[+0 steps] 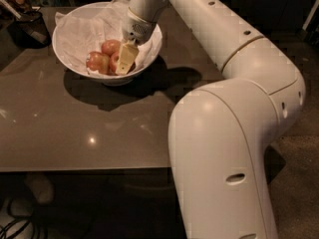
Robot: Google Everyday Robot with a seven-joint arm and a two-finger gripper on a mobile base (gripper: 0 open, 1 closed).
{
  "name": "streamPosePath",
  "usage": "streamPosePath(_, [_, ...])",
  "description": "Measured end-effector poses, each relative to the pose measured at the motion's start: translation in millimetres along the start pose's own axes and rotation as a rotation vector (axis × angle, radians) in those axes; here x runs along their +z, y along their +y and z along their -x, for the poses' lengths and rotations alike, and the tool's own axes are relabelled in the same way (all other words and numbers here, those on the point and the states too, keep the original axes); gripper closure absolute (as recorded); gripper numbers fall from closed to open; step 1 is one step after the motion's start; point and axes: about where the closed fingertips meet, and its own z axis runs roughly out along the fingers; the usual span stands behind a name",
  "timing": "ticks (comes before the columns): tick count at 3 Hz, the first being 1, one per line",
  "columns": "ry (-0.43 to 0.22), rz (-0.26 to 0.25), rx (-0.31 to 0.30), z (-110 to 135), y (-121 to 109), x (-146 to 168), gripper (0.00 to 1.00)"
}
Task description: Pick apple from white bowl
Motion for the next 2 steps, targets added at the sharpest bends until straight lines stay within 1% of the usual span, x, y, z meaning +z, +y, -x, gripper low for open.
streamPosePath(2, [0.009,-0.008,-0.005,7.5,-3.9,-6.7,1.00])
